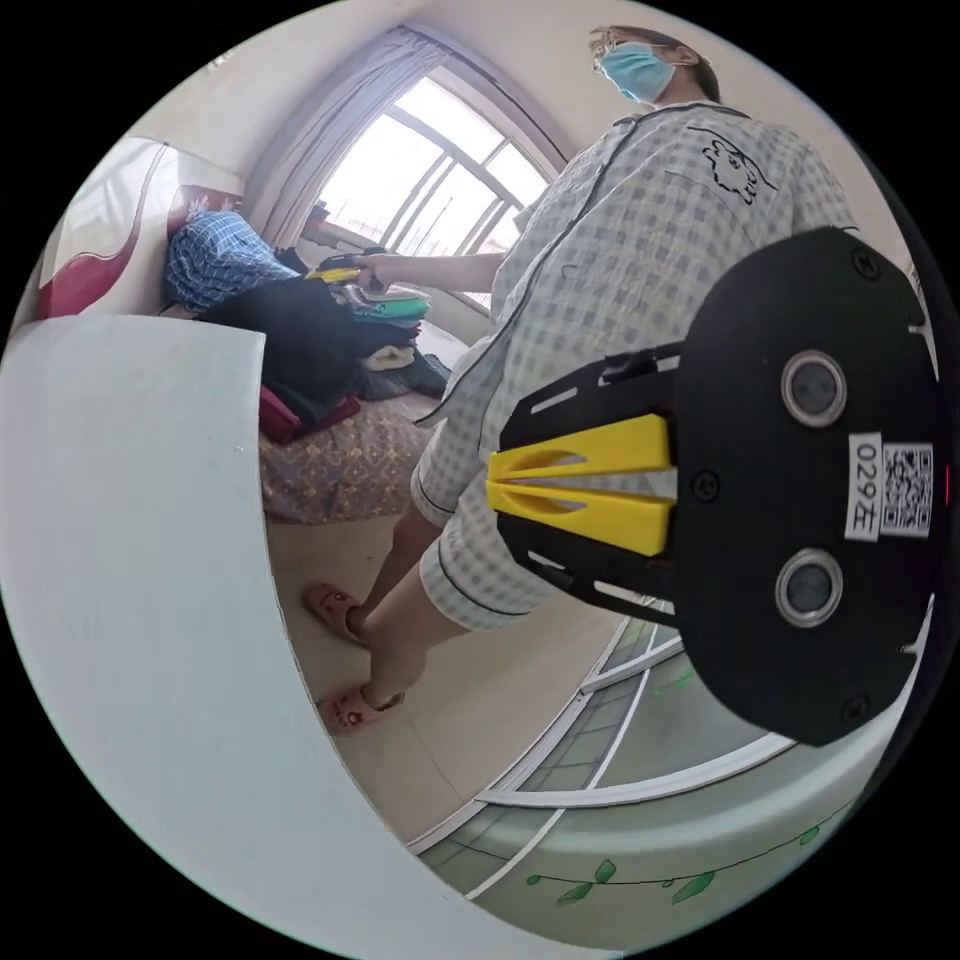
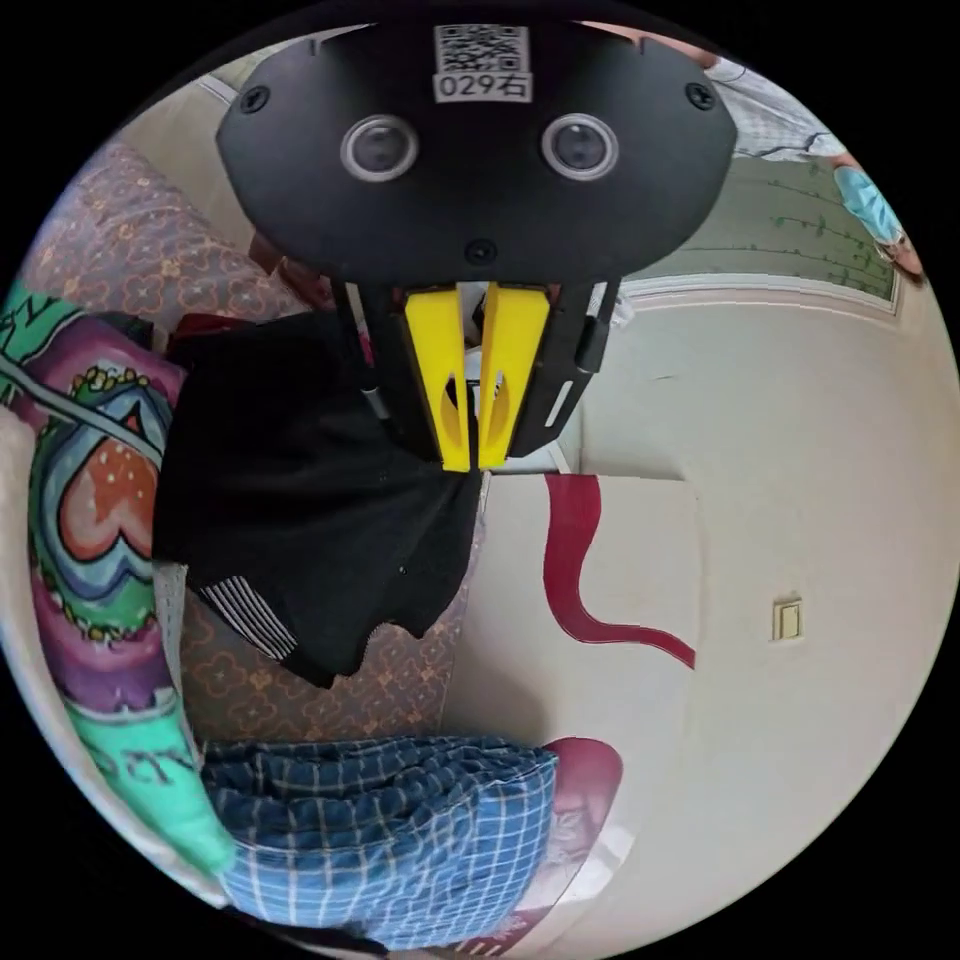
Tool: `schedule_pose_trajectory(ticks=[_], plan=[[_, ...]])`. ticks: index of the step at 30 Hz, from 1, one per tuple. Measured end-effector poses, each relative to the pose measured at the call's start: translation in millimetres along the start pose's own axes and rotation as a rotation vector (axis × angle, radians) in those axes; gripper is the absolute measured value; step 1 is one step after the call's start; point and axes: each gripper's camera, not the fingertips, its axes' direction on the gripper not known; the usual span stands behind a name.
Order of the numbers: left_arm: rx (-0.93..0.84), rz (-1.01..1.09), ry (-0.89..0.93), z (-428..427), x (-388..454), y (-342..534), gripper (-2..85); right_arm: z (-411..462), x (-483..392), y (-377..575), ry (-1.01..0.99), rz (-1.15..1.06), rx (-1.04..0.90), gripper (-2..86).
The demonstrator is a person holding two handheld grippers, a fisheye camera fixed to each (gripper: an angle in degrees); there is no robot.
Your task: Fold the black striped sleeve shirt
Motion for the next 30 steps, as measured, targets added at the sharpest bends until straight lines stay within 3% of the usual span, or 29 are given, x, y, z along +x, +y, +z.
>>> schedule_pose_trajectory(ticks=[4, 10, 15, 19, 23, 26, 30], plan=[[-0.005, 0.068, -0.029, -15, -7, 1, -1.0, 9, -71, 25, 0.004, -0.138, 0.102, 0.5], [-0.002, 0.045, -0.052, -29, -53, 29, -1.0, 36, -203, 67, -0.145, -0.470, 0.166, 0.3], [0.118, 0.029, 0.133, -48, -101, 58, -1.0, 120, -342, 133, -0.332, -0.866, -0.014, 0.4], [0.253, 0.087, 0.285, -71, -134, 83, -1.0, 263, -433, 199, -0.369, -1.069, -0.331, 0.5], [0.277, 0.104, 0.289, -93, -174, 109, -1.0, 461, -440, 280, -0.101, -1.093, -0.724, 0.4], [0.279, 0.077, 0.204, -116, -211, 138, -1.0, 563, -396, 325, -0.033, -0.980, -0.923, 0.1], [0.290, 0.008, 0.130, -148, -265, 177, -1.0, 635, -336, 341, -0.019, -0.697, -0.994, 0.1]])
